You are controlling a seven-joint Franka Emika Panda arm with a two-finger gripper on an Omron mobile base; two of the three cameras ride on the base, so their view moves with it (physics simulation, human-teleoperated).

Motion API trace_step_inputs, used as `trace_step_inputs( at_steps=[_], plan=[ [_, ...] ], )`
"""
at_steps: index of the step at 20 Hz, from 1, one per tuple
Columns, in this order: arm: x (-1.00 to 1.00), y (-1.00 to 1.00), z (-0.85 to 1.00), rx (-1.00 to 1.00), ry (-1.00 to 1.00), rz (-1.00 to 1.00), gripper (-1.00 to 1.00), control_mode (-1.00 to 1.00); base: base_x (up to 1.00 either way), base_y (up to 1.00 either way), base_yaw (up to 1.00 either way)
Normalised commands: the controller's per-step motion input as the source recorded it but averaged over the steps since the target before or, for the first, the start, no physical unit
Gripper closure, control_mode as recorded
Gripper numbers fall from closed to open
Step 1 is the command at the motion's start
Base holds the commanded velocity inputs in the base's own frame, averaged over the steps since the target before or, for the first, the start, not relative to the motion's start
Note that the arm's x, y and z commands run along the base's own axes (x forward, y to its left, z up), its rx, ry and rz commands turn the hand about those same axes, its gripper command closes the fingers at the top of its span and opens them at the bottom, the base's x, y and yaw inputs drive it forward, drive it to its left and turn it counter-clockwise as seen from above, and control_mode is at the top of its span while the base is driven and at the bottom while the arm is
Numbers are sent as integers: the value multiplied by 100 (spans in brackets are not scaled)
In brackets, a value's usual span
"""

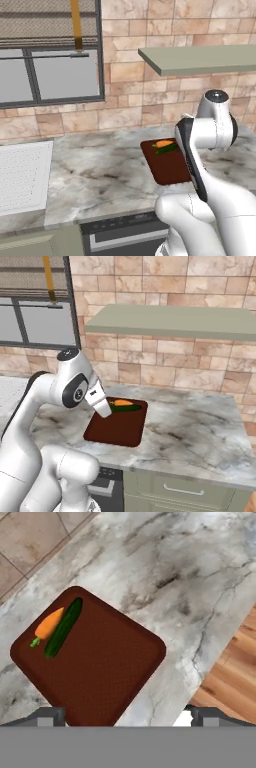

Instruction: Place the two vegetables and bowl onto the tray for setting up a vegetable dip station.

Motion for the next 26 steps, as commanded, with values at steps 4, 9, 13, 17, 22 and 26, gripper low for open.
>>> trace_step_inputs(
  at_steps=[4,9,13,17,22,26],
  plan=[
    [0,0,0,0,0,0,-100,100,-89,51,9],
    [0,0,0,0,0,0,-100,100,-63,98,3],
    [0,0,0,0,0,0,-100,100,-3,100,0],
    [0,0,0,0,0,0,-100,100,17,100,-2],
    [0,0,0,0,0,0,-100,100,20,100,-1],
    [0,0,0,0,0,0,-100,100,19,100,-2]
  ],
)
